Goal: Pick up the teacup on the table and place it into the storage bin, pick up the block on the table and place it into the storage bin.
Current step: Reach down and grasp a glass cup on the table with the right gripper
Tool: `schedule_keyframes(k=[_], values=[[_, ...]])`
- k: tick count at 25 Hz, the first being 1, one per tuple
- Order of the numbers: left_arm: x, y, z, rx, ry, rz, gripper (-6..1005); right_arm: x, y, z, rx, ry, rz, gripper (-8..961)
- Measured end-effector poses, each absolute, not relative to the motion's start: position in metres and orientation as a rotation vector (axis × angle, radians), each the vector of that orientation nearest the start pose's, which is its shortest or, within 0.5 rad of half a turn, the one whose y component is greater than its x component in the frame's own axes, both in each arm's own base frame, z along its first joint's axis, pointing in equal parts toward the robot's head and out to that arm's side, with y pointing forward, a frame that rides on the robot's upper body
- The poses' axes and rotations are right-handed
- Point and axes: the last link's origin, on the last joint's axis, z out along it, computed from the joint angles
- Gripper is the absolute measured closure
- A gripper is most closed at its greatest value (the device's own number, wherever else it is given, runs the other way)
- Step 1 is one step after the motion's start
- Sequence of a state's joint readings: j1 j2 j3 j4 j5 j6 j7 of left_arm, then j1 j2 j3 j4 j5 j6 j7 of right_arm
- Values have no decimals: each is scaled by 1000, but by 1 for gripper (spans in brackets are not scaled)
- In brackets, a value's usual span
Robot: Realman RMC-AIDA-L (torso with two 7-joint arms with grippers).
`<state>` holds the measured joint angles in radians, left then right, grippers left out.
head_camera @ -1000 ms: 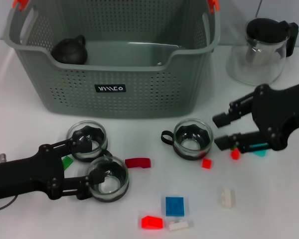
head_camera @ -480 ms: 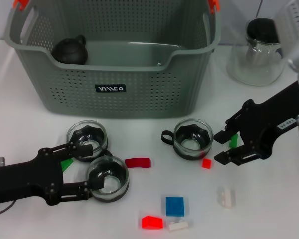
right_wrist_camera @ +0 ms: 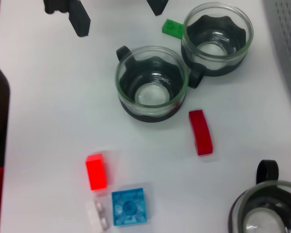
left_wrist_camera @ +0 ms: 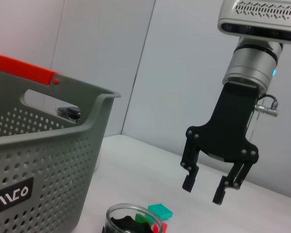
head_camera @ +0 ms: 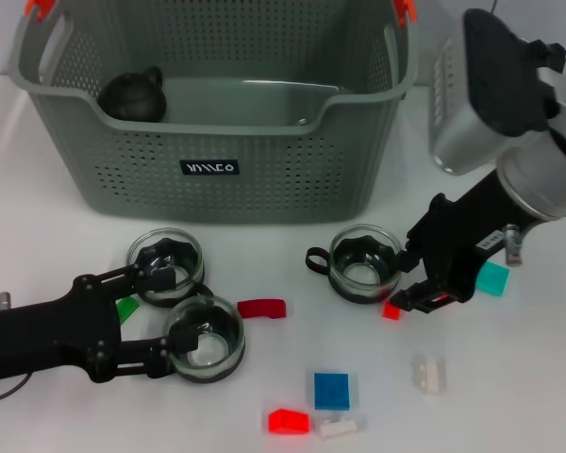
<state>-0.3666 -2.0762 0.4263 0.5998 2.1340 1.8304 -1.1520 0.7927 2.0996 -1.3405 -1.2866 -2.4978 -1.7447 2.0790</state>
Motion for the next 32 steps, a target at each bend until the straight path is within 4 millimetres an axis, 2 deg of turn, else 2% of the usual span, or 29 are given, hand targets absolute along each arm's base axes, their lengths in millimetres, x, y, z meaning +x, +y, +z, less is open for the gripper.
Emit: schedule_keyframes(k=[7, 13, 22, 32], values=[[-307, 253, 15, -2692, -598, -884, 127, 115, 352, -29, -2976, 112, -684, 493], [-308, 252, 15, -2693, -602, -886, 127, 113, 354, -35, -2950, 104, -687, 493], [-310, 251, 15, -2679, -610, -884, 126, 122, 350, -50, -2939, 75, -748, 493], [-310, 250, 17, -2677, -613, -892, 126, 127, 358, -62, -2872, 50, -754, 494]])
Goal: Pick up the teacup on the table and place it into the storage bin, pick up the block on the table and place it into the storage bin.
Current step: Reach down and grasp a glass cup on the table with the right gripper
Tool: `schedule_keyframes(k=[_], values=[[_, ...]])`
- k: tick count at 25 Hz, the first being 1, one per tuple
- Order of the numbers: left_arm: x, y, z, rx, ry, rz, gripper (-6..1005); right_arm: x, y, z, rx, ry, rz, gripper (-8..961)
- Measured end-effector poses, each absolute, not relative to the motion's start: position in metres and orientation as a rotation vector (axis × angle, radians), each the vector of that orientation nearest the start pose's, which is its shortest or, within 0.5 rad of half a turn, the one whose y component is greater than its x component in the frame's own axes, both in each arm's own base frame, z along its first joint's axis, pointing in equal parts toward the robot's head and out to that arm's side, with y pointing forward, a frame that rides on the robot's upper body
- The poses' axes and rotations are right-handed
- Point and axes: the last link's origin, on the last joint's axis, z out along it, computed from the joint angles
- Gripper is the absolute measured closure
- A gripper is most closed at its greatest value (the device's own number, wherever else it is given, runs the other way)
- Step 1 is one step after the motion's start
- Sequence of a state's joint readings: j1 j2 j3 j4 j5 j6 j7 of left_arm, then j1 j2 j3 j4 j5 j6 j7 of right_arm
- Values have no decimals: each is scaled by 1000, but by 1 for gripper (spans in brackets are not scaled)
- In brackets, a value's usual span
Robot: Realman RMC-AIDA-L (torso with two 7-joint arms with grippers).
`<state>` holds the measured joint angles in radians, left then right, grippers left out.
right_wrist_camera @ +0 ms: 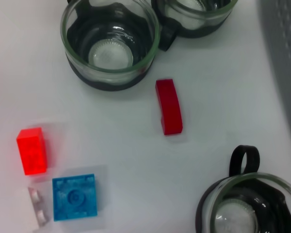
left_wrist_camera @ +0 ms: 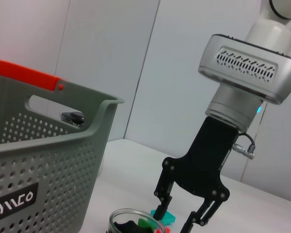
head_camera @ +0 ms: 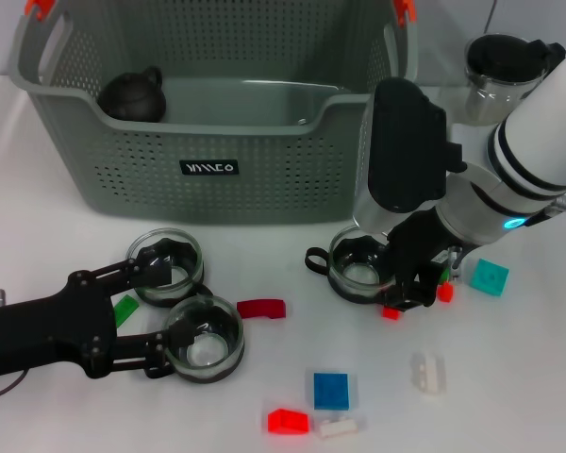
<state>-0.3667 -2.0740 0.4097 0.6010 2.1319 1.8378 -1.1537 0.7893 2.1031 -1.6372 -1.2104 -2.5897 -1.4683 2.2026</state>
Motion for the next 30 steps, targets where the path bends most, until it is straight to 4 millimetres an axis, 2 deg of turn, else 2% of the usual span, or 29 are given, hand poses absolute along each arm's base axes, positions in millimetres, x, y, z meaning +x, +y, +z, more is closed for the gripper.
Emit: schedule_keyframes(k=[13, 30], values=[[-309, 251, 18, -2669, -610, -901, 126, 132, 357, -75, -2868, 5, -791, 495], [-311, 250, 19, -2665, -615, -896, 126, 137, 345, -76, -2926, 40, -868, 496]])
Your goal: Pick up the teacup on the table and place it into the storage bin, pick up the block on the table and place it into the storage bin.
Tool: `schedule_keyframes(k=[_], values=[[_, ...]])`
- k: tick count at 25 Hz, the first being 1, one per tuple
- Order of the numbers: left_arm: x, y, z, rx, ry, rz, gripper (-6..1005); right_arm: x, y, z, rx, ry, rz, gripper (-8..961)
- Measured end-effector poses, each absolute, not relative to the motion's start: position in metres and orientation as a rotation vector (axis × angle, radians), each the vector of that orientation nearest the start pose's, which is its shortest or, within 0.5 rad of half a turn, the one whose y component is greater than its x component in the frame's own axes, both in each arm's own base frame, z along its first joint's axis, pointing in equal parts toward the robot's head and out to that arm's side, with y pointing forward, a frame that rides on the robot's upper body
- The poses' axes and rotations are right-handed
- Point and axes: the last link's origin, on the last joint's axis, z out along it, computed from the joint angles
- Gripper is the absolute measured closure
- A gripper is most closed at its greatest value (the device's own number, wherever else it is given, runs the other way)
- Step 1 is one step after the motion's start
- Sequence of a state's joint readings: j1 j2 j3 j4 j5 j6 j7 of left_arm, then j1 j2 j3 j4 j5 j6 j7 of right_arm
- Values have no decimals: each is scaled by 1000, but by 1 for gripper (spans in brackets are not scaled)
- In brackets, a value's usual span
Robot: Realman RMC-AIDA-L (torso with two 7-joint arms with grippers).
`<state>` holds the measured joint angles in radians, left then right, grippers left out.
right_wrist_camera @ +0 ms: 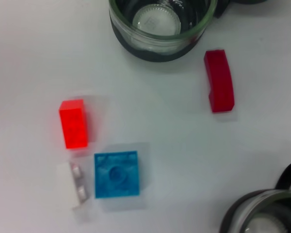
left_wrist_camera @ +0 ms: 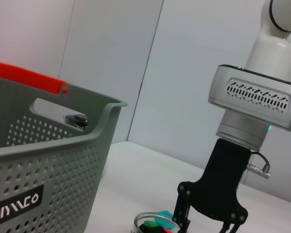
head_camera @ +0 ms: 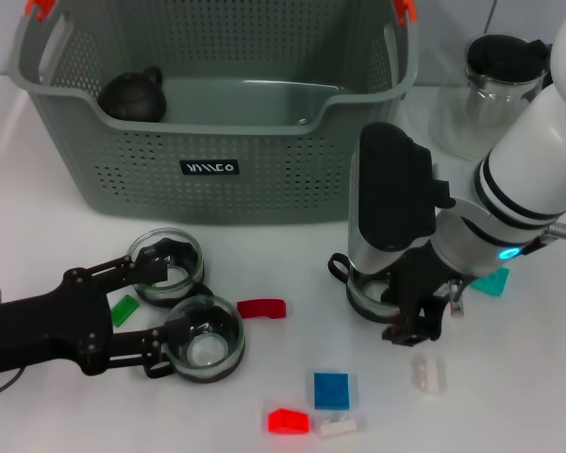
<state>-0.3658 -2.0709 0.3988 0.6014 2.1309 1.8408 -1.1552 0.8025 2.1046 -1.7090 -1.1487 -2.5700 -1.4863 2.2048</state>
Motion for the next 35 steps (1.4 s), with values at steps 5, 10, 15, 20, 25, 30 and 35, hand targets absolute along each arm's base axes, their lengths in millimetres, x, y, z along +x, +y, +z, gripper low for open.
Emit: schedule_keyframes(k=[5, 10, 15, 20, 25, 30, 35], values=[[-310, 249, 19, -2667, -614, -902, 126, 138, 350, -79, -2902, 46, -842, 496], [-309, 249, 19, -2669, -611, -909, 126, 141, 349, -82, -2903, 46, -854, 496], [-309, 249, 19, -2668, -609, -909, 126, 146, 350, -86, -2904, 66, -861, 497], [-310, 249, 19, -2665, -611, -909, 126, 147, 352, -88, -2903, 82, -864, 497], [-310, 248, 19, -2663, -616, -910, 126, 142, 351, -88, -2926, 91, -826, 558], [-311, 247, 19, -2662, -616, -909, 126, 142, 350, -89, -2929, 89, -830, 814], [-311, 246, 19, -2661, -618, -908, 127, 141, 350, -88, -2932, 91, -817, 901]])
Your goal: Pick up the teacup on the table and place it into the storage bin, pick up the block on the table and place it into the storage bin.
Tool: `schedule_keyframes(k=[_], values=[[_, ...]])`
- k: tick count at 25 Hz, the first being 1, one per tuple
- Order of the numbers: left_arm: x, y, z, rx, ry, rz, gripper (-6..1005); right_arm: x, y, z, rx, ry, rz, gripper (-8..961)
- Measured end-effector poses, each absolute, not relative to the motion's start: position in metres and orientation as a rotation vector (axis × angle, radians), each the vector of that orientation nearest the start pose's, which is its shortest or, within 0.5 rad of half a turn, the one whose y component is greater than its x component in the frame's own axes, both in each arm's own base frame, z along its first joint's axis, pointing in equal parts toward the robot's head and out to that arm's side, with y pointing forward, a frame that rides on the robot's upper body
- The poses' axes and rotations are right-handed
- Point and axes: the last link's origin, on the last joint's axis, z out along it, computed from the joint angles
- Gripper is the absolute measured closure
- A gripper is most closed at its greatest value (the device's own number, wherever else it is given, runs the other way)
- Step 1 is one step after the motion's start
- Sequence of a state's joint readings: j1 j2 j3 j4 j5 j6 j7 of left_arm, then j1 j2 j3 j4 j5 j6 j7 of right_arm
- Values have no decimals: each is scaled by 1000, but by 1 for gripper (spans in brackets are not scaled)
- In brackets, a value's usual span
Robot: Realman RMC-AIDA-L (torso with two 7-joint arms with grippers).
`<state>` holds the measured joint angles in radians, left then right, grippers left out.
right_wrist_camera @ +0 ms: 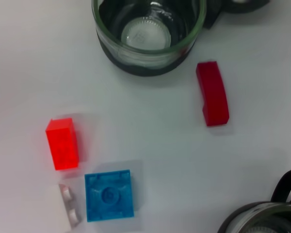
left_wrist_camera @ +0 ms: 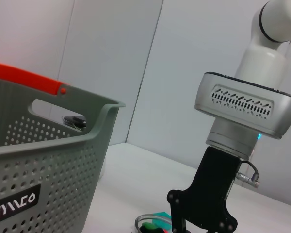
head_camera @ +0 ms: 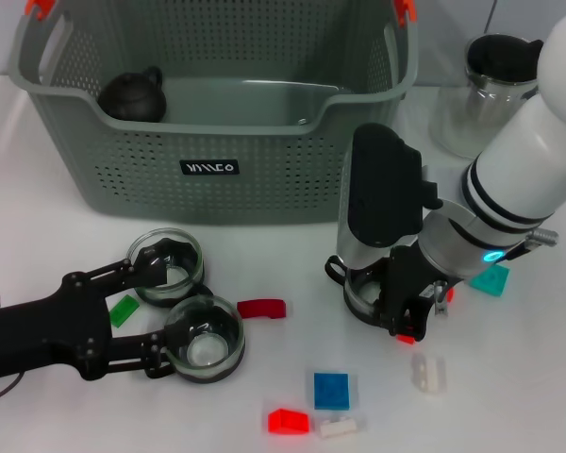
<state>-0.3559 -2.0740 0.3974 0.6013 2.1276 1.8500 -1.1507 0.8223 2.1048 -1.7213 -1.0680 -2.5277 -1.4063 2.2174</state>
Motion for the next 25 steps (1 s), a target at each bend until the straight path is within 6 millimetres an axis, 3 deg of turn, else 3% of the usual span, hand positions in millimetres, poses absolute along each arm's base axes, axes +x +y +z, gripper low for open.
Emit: schedule_keyframes(k=[4, 7, 12, 13, 14, 16, 20, 25], values=[[-312, 246, 19, -2655, -619, -909, 127, 135, 347, -79, -2965, 73, -771, 901], [-312, 247, 20, -2649, -620, -910, 127, 122, 346, -59, -3024, 79, -618, 901], [-313, 247, 21, -2644, -621, -911, 126, 100, 351, -2, -3060, 129, -140, 901], [-313, 247, 22, -2636, -623, -913, 126, 97, 350, 9, -3064, 136, -24, 901], [-314, 247, 22, -2629, -624, -915, 126, 92, 352, 30, -3034, 150, 207, 901], [-314, 247, 23, -2620, -626, -918, 126, 89, 356, 47, -2979, 162, 380, 901], [-314, 247, 23, -2618, -627, -919, 127, 84, 366, 62, -2877, 185, 530, 901], [-315, 247, 23, -2607, -636, -926, 127, 64, 387, 54, -2765, 210, 559, 901]])
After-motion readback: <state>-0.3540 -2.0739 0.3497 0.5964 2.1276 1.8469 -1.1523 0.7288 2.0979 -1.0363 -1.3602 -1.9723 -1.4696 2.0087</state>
